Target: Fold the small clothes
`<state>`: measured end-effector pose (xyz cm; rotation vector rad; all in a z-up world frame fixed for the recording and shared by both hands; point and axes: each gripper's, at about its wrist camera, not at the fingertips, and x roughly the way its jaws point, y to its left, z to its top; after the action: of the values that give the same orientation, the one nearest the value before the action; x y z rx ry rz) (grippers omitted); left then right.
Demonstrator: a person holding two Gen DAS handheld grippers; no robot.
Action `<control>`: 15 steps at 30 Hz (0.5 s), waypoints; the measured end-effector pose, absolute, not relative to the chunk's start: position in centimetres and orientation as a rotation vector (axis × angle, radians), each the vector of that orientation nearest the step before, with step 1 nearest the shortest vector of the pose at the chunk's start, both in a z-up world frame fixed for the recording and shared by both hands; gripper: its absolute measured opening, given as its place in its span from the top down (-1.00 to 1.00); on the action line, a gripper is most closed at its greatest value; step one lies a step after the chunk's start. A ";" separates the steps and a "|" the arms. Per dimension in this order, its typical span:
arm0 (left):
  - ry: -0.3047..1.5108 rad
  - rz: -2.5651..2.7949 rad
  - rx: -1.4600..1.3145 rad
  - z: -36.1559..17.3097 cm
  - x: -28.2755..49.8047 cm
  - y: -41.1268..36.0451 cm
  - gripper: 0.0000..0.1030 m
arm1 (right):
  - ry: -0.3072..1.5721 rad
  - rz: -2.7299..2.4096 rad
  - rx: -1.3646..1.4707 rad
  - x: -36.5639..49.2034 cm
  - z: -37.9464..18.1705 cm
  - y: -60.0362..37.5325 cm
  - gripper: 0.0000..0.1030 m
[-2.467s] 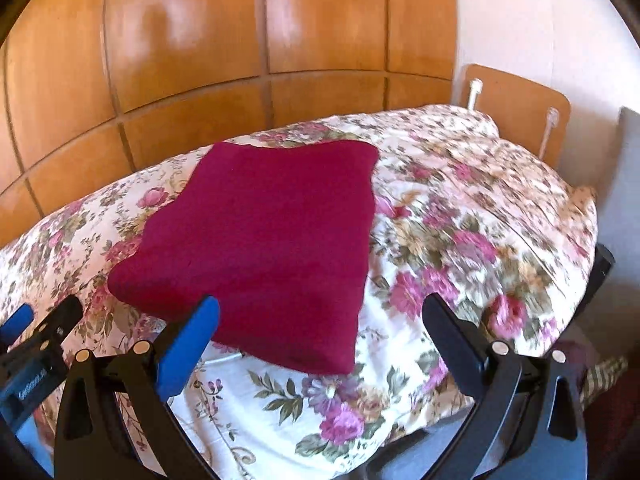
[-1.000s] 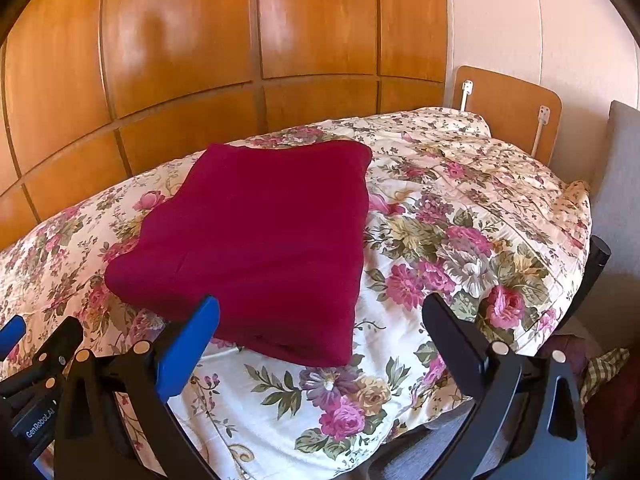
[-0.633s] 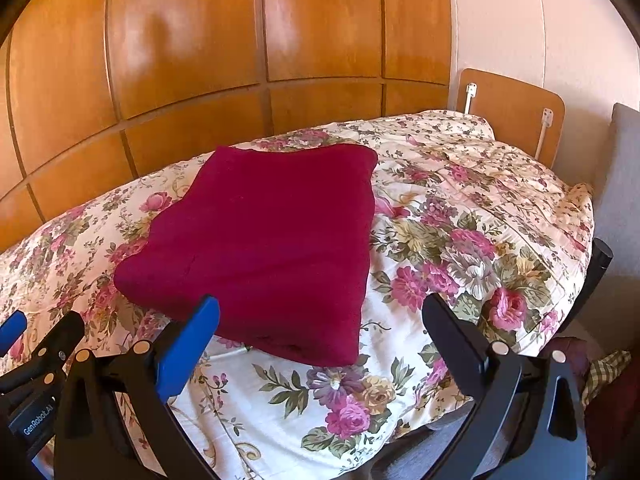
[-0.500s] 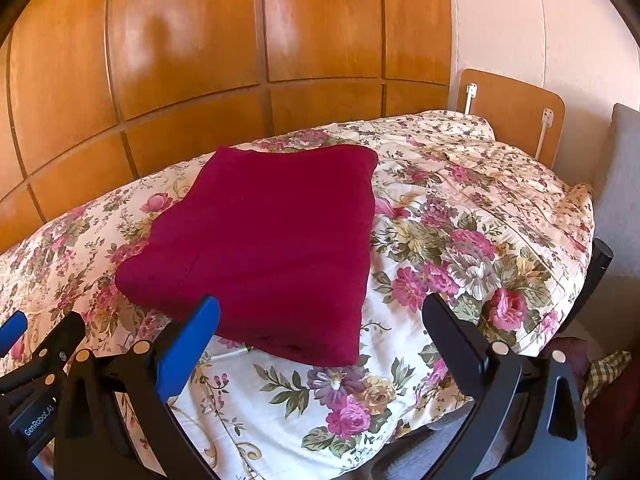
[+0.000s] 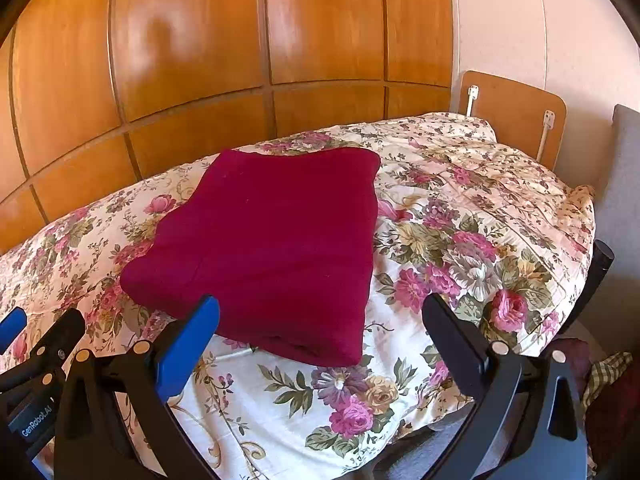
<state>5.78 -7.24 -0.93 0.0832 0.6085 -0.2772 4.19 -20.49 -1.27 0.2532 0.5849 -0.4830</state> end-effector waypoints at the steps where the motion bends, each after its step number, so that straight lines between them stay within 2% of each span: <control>1: 0.611 -0.279 0.080 -0.9 5.8 -7.2 -0.91 | 0.585 -0.483 0.254 4.2 -1.3 -20.5 -0.96; 15: 0.621 -0.285 0.061 -1.3 6.2 -7.3 -0.91 | 0.592 -0.482 0.252 4.3 -1.5 -20.4 -0.96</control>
<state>6.16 -7.30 -1.28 0.0615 0.6212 -0.2854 4.28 -20.41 -1.47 0.2519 0.5923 -0.4818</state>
